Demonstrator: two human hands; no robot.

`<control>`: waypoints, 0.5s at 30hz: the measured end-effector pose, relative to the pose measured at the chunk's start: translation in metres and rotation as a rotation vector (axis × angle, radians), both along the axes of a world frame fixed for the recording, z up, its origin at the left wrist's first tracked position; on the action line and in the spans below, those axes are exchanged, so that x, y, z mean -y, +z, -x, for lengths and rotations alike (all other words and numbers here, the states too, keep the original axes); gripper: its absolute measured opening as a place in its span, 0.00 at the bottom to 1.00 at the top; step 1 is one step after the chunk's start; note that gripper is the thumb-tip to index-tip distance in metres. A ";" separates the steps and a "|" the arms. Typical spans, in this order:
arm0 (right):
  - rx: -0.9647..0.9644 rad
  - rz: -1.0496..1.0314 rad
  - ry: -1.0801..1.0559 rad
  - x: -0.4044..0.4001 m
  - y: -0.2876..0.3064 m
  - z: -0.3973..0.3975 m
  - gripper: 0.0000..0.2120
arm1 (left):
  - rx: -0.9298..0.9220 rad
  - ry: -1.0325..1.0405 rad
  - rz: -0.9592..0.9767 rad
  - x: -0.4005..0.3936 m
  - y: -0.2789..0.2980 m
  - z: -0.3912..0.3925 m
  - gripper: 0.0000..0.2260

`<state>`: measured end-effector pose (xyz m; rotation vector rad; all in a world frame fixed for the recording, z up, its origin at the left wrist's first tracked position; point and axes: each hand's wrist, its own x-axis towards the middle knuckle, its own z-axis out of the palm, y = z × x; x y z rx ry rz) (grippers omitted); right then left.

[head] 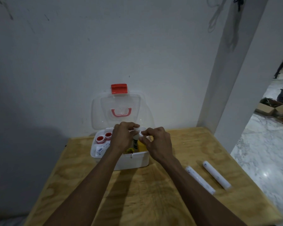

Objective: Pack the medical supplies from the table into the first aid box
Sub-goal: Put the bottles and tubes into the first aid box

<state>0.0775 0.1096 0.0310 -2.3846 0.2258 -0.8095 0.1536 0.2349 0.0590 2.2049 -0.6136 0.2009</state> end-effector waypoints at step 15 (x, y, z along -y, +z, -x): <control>0.006 -0.038 0.004 0.018 0.014 0.028 0.17 | 0.170 0.066 -0.042 -0.012 0.012 0.016 0.15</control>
